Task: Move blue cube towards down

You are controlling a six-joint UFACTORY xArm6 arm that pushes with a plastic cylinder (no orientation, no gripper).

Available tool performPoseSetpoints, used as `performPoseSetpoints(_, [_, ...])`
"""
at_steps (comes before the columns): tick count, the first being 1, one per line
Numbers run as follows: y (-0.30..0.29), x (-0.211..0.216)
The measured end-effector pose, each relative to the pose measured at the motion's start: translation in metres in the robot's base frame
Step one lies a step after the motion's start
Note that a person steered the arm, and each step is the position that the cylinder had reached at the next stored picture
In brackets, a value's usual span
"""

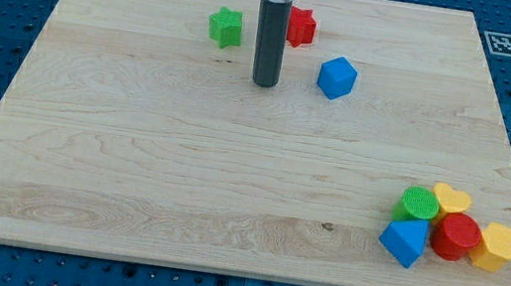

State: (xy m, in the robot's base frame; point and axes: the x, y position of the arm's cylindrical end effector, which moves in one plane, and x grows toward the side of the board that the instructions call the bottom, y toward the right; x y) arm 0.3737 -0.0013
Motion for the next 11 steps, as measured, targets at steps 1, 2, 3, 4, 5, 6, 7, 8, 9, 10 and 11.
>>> performPoseSetpoints(1, [0.015,-0.037])
performPoseSetpoints(2, [0.036,-0.04])
performPoseSetpoints(3, [0.072,-0.03])
performPoseSetpoints(4, [0.08,-0.014])
performPoseSetpoints(5, [0.086,-0.01])
performPoseSetpoints(6, [0.095,-0.005])
performPoseSetpoints(7, [0.096,0.008])
performPoseSetpoints(8, [0.096,0.028])
performPoseSetpoints(9, [0.096,0.049])
performPoseSetpoints(10, [0.097,0.062])
performPoseSetpoints(11, [0.106,0.065])
